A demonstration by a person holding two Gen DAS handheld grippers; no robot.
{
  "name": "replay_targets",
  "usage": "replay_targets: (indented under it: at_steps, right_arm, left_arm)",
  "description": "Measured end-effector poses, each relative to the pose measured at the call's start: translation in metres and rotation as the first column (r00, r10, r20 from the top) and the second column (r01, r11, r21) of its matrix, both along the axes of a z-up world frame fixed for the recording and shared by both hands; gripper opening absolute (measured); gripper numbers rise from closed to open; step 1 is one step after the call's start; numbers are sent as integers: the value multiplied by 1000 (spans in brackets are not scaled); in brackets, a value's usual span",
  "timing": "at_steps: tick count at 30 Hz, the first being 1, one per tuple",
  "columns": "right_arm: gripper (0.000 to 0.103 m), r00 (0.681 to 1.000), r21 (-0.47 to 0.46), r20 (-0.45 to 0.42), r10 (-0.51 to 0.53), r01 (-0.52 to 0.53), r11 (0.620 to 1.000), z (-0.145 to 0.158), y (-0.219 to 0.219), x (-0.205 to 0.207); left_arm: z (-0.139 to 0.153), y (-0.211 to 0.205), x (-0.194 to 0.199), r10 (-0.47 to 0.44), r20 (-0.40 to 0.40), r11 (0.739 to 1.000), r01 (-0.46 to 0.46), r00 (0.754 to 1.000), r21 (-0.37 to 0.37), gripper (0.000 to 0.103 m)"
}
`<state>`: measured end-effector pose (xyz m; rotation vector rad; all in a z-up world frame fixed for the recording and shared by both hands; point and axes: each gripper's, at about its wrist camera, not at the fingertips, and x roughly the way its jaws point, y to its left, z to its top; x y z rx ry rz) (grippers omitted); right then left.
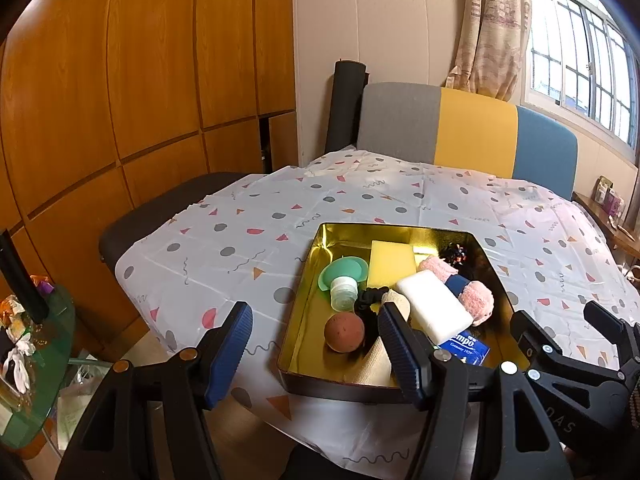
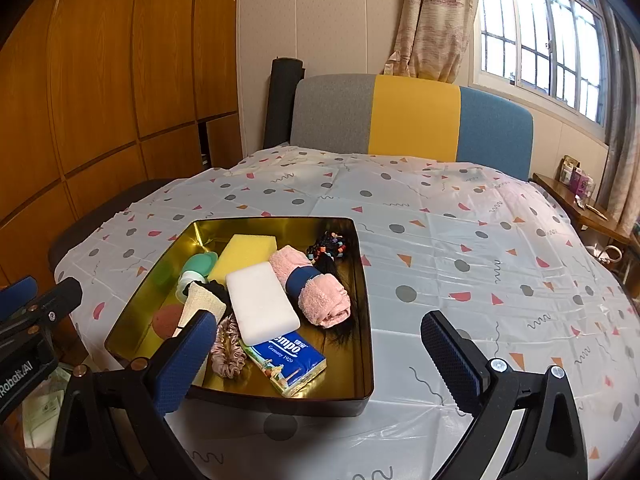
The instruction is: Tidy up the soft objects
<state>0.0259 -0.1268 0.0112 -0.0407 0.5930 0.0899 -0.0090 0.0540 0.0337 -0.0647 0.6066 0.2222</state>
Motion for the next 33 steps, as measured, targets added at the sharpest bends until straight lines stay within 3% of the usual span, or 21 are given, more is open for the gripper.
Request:
replay_targets:
  at_steps: [33]
  right_arm:
    - [103, 1000, 0, -2, 1, -1, 1000, 1, -1, -2]
  left_arm:
    - [-4, 3, 1, 2, -24, 1000, -2, 1000, 4, 66]
